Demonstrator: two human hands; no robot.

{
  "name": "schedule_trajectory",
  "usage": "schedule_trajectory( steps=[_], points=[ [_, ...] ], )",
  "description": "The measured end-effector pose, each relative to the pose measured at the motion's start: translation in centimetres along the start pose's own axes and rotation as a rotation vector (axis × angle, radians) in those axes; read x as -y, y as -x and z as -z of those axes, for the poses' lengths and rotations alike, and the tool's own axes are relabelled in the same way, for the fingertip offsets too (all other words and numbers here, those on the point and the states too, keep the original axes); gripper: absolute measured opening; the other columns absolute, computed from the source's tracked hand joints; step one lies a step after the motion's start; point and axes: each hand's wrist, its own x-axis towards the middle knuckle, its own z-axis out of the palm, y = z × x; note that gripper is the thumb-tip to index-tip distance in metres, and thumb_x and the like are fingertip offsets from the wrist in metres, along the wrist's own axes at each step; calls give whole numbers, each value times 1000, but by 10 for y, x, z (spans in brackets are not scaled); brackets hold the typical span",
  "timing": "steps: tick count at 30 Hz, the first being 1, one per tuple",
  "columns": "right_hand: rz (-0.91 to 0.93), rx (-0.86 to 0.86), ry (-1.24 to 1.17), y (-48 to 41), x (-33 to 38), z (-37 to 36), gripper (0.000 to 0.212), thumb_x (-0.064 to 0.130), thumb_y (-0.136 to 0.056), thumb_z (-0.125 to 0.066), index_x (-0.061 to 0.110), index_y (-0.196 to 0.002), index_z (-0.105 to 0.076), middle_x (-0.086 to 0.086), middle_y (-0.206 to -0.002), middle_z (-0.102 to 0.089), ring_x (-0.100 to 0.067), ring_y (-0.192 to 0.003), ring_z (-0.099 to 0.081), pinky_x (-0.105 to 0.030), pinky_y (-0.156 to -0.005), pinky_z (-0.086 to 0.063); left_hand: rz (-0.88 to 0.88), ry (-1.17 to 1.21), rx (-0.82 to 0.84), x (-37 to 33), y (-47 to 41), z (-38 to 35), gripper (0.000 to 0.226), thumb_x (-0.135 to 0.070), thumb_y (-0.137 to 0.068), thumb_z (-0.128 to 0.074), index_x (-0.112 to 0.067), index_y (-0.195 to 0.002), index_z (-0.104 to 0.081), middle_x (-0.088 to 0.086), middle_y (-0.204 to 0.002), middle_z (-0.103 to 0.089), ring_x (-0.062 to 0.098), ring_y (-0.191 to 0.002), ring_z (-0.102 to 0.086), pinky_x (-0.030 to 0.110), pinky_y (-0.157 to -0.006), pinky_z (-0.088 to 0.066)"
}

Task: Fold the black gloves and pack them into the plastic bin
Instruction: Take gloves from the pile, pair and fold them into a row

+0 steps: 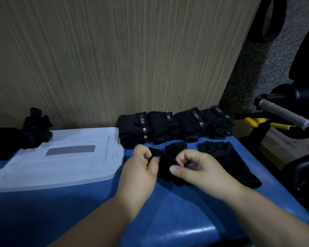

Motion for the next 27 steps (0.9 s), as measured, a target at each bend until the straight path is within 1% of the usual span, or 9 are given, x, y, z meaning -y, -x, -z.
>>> schedule_trajectory(
  steps=[3, 5, 8, 12, 15, 18, 22, 25, 27],
  points=[
    [-22, 147, 92, 3, -3, 2, 29, 24, -68, -86, 28, -81, -61, 9, -88, -62, -3, -63, -53, -19, -62, -45, 60, 17, -16, 0, -2, 5, 20, -28, -95, -52, -21, -81, -39, 1, -56, -51, 3, -38, -40, 16, -39, -31],
    [-26, 84, 152, 2, -8, -1, 30, 25, -66, -86, 28, -79, -60, 9, -83, -62, -4, -62, -53, -21, -62, -46, 85, 29, 5, -2, -1, 6, 20, -28, -95, -51, -19, -82, -40, 7, -63, -63, 0, -40, -49, 18, -41, -37],
    [14, -43, 200, 0, -11, -2, 30, 28, -65, -87, 24, -70, -58, 8, -71, -61, -1, -57, -51, -22, -59, -43, 115, 42, 53, -6, 4, 4, 22, -31, -95, -50, -13, -85, -43, 7, -65, -68, 0, -47, -59, 32, -56, -50],
    [75, -137, 233, 3, -7, 0, 36, 28, -65, -87, 22, -61, -52, 7, -60, -56, -2, -52, -46, -21, -51, -40, 140, 54, 89, -11, 7, 5, 27, -32, -96, -49, -7, -91, -45, 8, -67, -70, -1, -46, -58, 26, -56, -47],
    [99, -218, 225, 4, -4, -1, 44, 20, -68, -84, 21, -57, -42, 11, -48, -44, -4, -46, -36, -18, -45, -32, 137, 105, 111, -15, 10, 4, 27, -31, -98, -48, -5, -89, -44, -4, -62, -70, 3, -50, -60, 19, -52, -45],
    [15, -273, 241, 3, -5, 2, 36, 10, -74, -74, 19, -63, -41, 8, -48, -40, -5, -45, -33, -22, -47, -33, 118, 121, 100, -17, 11, 0, 25, -28, -97, -49, -8, -83, -41, -9, -63, -70, 6, -53, -58, 29, -60, -49],
    [-98, -305, 359, 3, -2, 6, 25, 11, -78, -63, 21, -70, -41, 5, -52, -44, -8, -45, -37, -22, -47, -32, 46, 41, 97, -16, 16, -1, 23, -29, -94, -52, -13, -79, -45, -9, -68, -69, -1, -57, -58, 36, -65, -51],
    [-170, -207, 75, 4, 1, 6, 20, 9, -82, -65, 12, -76, -46, 5, -57, -56, -7, -50, -58, -22, -52, -42, 49, 32, 102, -15, 16, 1, 26, -33, -94, -51, -13, -78, -50, 1, -70, -67, 5, -62, -63, 38, -65, -51],
    [-181, -121, -147, 4, 5, 4, 19, 8, -84, -68, 8, -78, -50, -1, -69, -64, -19, -64, -69, -24, -55, -49, 67, 12, 110, -15, 14, 2, 30, -39, -94, -50, -15, -76, -52, 6, -71, -65, 18, -69, -65, 40, -60, -48]
  ],
)
